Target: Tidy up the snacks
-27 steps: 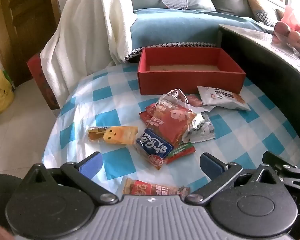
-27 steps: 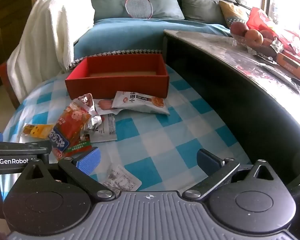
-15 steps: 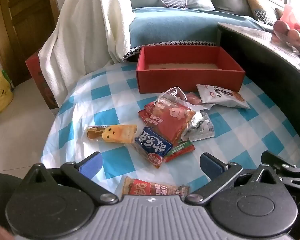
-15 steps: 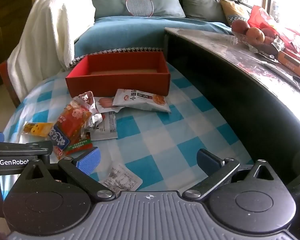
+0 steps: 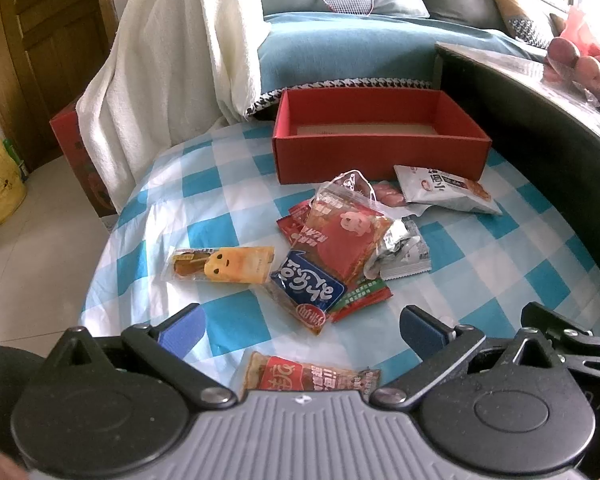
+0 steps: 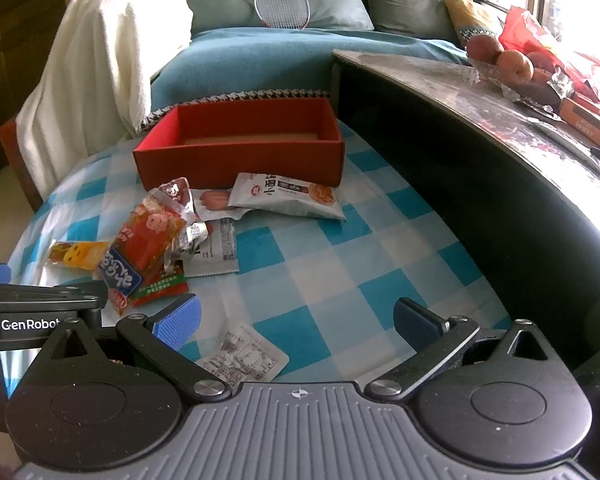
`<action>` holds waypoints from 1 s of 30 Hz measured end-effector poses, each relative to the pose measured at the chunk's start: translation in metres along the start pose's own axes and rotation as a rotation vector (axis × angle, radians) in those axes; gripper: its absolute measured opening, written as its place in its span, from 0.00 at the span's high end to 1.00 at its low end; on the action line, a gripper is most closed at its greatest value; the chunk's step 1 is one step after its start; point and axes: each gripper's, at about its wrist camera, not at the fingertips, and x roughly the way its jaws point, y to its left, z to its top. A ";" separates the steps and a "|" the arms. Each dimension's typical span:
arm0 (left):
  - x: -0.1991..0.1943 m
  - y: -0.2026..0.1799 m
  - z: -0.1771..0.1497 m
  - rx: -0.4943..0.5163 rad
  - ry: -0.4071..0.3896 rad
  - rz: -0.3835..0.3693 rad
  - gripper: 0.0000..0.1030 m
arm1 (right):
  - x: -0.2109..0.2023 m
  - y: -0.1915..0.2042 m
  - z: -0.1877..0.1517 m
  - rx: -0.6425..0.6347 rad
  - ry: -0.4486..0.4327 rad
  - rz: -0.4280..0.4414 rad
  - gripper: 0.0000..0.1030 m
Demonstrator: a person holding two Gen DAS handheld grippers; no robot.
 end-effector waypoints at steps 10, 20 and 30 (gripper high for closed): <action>0.002 0.000 -0.004 0.000 -0.001 0.000 0.04 | 0.003 -0.001 0.000 0.010 0.022 0.015 0.00; 0.005 0.002 -0.009 0.001 0.005 0.001 0.04 | 0.004 0.000 -0.001 0.010 0.027 0.016 0.00; 0.005 0.000 -0.009 0.003 0.015 0.013 0.04 | 0.007 0.000 -0.002 0.009 0.045 0.027 0.00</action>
